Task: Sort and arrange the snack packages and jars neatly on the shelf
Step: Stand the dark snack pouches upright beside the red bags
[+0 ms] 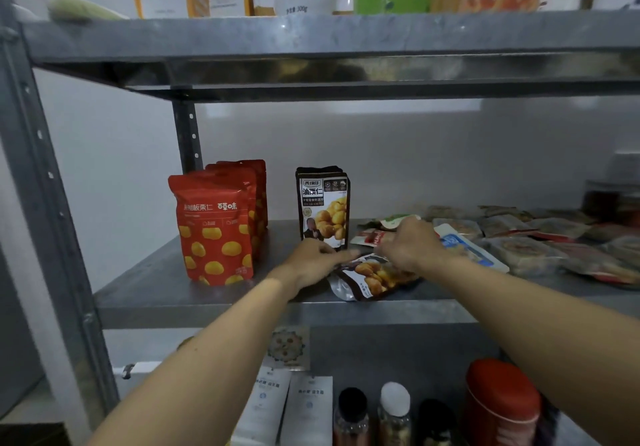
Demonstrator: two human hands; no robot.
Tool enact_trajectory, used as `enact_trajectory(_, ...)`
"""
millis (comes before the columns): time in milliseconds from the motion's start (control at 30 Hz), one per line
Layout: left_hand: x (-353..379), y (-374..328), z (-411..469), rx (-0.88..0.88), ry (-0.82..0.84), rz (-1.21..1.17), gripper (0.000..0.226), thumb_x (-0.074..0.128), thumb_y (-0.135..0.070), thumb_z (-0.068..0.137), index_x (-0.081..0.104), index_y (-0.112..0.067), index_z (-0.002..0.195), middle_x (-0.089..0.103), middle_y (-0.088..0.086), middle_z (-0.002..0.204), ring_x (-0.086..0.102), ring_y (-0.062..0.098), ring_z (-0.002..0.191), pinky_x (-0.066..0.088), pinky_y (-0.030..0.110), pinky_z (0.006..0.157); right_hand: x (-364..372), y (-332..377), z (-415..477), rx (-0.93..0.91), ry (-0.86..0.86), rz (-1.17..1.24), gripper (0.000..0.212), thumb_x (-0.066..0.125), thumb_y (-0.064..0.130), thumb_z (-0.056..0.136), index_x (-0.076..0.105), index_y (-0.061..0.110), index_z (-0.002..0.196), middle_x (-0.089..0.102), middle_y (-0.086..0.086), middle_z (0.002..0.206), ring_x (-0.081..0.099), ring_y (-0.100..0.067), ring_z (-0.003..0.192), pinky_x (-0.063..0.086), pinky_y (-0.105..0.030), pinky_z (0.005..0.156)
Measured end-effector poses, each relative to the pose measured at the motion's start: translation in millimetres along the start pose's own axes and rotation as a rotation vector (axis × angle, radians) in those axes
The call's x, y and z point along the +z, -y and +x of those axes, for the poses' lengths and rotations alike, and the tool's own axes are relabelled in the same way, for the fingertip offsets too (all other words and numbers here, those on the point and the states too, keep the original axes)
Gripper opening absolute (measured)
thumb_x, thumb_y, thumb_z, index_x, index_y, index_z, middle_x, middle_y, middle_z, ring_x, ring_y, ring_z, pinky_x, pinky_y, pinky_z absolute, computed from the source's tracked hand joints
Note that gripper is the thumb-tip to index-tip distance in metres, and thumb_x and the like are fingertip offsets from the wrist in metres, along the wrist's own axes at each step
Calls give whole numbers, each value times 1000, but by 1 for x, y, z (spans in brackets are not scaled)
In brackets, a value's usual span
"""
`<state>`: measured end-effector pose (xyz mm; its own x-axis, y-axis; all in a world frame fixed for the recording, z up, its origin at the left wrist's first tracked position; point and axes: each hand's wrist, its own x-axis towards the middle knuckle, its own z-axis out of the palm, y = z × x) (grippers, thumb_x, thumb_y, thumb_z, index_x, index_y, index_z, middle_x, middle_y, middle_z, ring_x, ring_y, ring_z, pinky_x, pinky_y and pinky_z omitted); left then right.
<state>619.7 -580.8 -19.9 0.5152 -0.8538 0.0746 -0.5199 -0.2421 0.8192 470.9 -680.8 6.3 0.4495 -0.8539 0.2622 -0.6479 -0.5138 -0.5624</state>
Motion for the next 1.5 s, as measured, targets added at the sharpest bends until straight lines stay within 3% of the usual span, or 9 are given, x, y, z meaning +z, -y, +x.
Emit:
enact_trajectory(167,15,-7,-12,22,-43,-59,18,77,-29,80,73,-12,80,72,2,89,66,18,92,51,33,91,-1,-9,-28,2,103,17,34,65,41,86,64,14,106,69,-9,89,70,-27,59,57,-33,47)
enact_trajectory(367,23,-5,-32,-5,-321,-221,27,82,-20,75,67,-10,94,62,1,90,61,16,84,47,24,71,-2,-12,-41,69,93,300,25,75,34,82,58,16,81,64,-2,83,57,-13,52,35,-15,31)
enact_trajectory(500,20,2,-39,14,-453,-371,28,84,-12,71,63,-11,89,69,14,95,69,29,88,56,39,78,7,-5,-42,117,20,580,24,85,23,67,69,12,83,74,-8,82,69,-21,64,59,-33,58)
enact_trajectory(633,13,7,-40,101,-494,-409,33,81,-10,73,58,-10,97,67,7,95,64,18,83,50,24,70,16,9,-33,63,-44,706,39,92,15,58,68,14,89,73,-3,91,69,-19,85,58,-41,81)
enact_trajectory(767,4,16,-27,200,-489,-419,36,82,-3,70,57,-8,95,68,5,89,66,19,84,56,34,80,25,23,-23,11,-120,762,59,88,8,65,48,19,108,66,-6,93,62,-22,95,54,-34,79)
enact_trajectory(933,-7,28,-10,314,-426,-403,40,79,6,69,57,-13,97,67,-6,91,64,-4,79,50,12,70,40,30,-12,-129,-127,810,36,78,-1,76,60,11,104,66,-1,84,64,-6,67,51,-13,53)
enact_trajectory(1100,-14,34,1,368,-322,-374,53,74,10,73,56,-21,113,68,-9,107,65,2,99,52,23,87,52,27,-9,-218,-79,812,31,74,0,81,56,11,103,65,-1,89,62,-4,74,53,-12,62)
enact_trajectory(1267,-15,39,8,385,-260,-383,50,70,8,78,57,-29,110,69,-11,104,65,0,95,51,16,82,62,15,-2,-168,83,856,28,77,4,79,61,5,102,71,-12,95,70,-15,81,56,-18,69)
enact_trajectory(1500,-14,45,9,373,-142,-417,47,64,4,86,52,-15,127,68,-2,114,64,6,105,50,15,85,63,10,-1,-158,137,906,22,76,5,79,65,5,98,72,-9,92,70,-15,81,55,-17,68)
